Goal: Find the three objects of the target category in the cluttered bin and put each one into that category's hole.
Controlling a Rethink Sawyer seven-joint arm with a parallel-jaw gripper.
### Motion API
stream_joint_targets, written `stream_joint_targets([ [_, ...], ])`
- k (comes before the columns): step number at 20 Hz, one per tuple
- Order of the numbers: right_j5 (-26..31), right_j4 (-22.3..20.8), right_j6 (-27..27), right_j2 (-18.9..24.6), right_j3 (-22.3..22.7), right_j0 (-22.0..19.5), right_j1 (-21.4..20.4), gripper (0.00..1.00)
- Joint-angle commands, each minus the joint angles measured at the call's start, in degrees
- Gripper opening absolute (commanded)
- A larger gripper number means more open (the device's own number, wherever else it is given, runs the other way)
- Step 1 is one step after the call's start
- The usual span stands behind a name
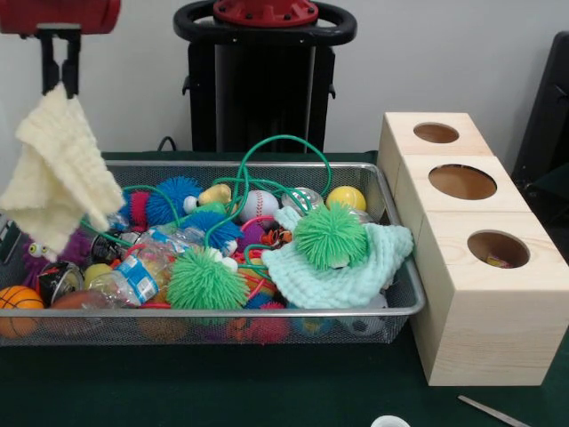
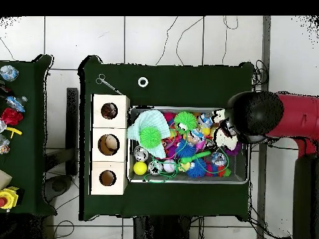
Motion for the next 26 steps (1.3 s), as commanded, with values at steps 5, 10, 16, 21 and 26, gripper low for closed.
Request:
stream_joint_targets([
  [5, -7.2, -1.6, -19.1, 6.2, 5.0, -5.5, 5.4, 1.00],
  [10, -10.7, 0.3, -13.5, 7.4, 7.7, -5.2, 5.1, 1.00],
  [16, -12.1, -0.1, -12.2, 7.4, 9.5, -4.3, 3.3, 1.00],
  [21, -11.1, 2.9, -8.4, 7.8, 12.3, -3.1, 0.8, 1.00],
  [26, -11.5, 7.3, -3.9, 8.0, 14.8, -1.4, -0.2, 1.00],
])
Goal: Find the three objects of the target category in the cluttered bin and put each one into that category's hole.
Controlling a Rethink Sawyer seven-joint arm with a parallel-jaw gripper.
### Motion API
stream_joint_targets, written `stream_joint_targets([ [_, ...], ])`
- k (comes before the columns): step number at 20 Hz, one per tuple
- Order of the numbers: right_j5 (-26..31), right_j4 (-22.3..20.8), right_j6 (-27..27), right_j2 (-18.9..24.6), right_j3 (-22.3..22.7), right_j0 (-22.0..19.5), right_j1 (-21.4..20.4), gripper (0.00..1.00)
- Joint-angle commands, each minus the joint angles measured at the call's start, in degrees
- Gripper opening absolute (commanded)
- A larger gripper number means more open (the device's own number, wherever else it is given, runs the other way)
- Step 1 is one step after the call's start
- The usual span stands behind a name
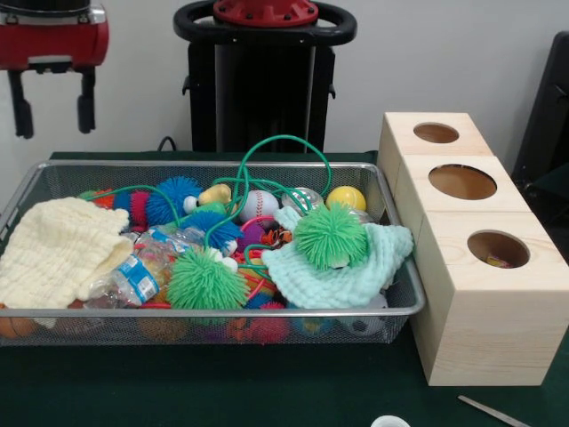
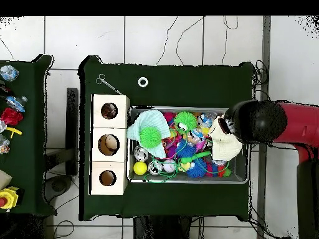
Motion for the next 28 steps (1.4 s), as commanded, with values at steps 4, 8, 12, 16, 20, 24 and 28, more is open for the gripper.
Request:
stream_joint_targets([
  [4, -5.9, 6.5, 5.2, 2.4, 12.9, 5.5, -0.8, 1.00],
  [8, -9.7, 7.6, 13.2, -0.8, 13.5, 9.7, -0.3, 1.00],
  [12, -14.1, 8.3, 15.7, -2.5, 14.1, 12.6, 1.0, 1.00],
  [16, -19.9, 9.1, 16.4, -4.0, 15.4, 13.8, 2.4, 1.00],
  [20, -23.4, 9.9, 14.1, -4.4, 16.4, 13.3, 3.1, 1.00],
  [24, -24.2, 10.7, 11.9, -4.7, 16.1, 13.2, 4.0, 1.00],
  [28, -23.9, 11.5, 10.2, -4.5, 15.9, 12.5, 4.6, 1.00],
])
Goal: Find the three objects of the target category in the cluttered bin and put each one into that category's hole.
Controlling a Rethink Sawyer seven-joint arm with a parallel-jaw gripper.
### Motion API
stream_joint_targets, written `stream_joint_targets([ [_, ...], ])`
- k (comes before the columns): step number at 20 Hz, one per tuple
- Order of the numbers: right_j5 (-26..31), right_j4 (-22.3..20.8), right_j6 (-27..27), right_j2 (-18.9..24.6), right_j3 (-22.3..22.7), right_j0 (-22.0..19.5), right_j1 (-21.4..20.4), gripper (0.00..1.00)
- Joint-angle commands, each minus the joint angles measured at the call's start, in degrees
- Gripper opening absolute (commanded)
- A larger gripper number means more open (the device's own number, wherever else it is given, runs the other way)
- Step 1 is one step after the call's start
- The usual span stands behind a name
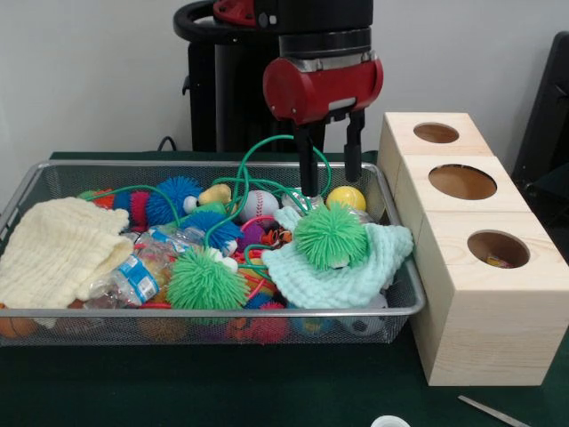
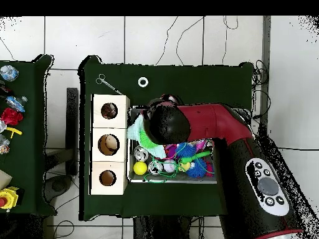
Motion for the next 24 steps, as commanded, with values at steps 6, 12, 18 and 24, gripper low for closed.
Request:
stream_joint_targets([
  [6, 1.1, 1.6, 7.7, -3.6, 4.8, -2.4, 4.1, 1.00],
  [12, 3.2, 0.7, 6.1, -4.7, 3.8, -2.2, 4.7, 1.00],
  [18, 0.7, -1.3, 3.8, -4.4, 6.2, -3.9, 5.5, 1.00],
  [24, 1.6, -2.7, 2.8, -5.5, 6.6, -3.7, 6.1, 1.00],
])
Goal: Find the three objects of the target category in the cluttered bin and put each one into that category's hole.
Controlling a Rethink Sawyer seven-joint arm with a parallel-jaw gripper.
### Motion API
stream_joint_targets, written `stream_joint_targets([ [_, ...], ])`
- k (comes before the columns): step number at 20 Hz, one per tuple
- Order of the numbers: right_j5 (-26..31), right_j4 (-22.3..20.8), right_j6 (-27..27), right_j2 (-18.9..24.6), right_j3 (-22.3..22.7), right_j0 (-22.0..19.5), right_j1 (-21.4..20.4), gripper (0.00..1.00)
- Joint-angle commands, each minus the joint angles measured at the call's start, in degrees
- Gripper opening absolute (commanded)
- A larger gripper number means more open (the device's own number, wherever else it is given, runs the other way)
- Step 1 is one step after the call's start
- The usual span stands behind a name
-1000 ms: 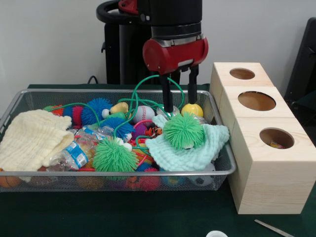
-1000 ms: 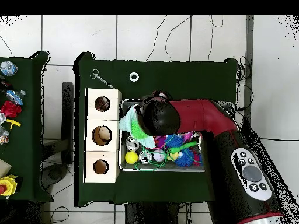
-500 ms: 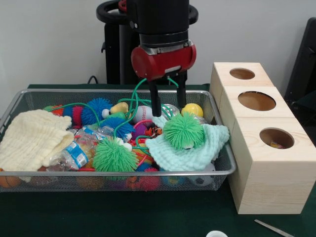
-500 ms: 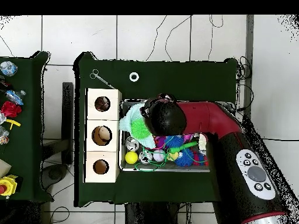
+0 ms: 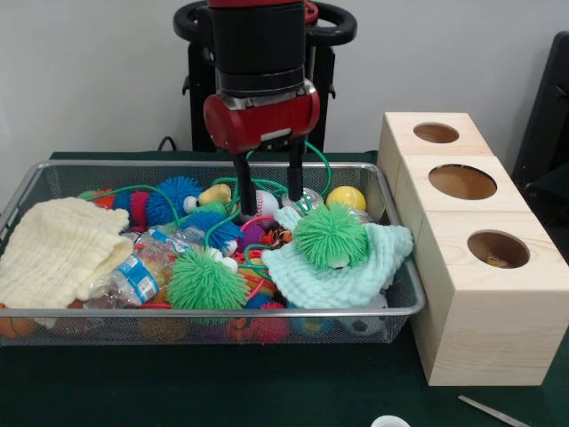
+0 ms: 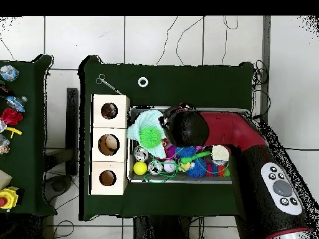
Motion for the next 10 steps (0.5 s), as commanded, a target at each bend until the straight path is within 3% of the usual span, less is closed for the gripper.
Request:
stream_joint_targets([
  [1, 1.4, -3.4, 2.7, -2.4, 6.5, -0.9, 2.7, 1.00],
  [10, 1.6, -4.0, 3.9, -3.7, 8.0, -0.5, 3.7, 1.00],
])
